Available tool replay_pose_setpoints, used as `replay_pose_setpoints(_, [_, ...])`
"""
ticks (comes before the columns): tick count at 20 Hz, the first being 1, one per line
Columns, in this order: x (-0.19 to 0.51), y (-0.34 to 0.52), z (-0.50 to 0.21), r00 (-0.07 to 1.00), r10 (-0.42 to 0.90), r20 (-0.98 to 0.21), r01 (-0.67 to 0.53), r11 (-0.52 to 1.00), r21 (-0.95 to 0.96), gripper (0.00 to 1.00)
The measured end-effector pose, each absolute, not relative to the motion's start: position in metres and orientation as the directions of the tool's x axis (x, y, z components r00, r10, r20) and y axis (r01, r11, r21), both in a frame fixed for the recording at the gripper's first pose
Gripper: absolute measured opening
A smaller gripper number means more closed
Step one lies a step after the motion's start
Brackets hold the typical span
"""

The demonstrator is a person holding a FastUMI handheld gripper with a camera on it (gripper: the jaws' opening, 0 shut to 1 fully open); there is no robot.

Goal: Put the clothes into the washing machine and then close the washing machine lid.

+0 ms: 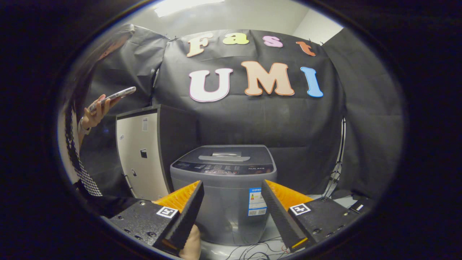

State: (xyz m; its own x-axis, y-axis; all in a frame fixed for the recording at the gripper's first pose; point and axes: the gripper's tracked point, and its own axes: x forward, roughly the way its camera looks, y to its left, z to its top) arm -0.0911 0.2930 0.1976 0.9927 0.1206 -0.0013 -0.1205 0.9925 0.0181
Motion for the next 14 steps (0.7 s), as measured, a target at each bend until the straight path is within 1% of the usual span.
replay_pose_setpoints(14, [-0.0905, 0.2927, 0.1973, 0.993, 0.12, -0.001, -0.12, 0.993, 0.018, 0.97])
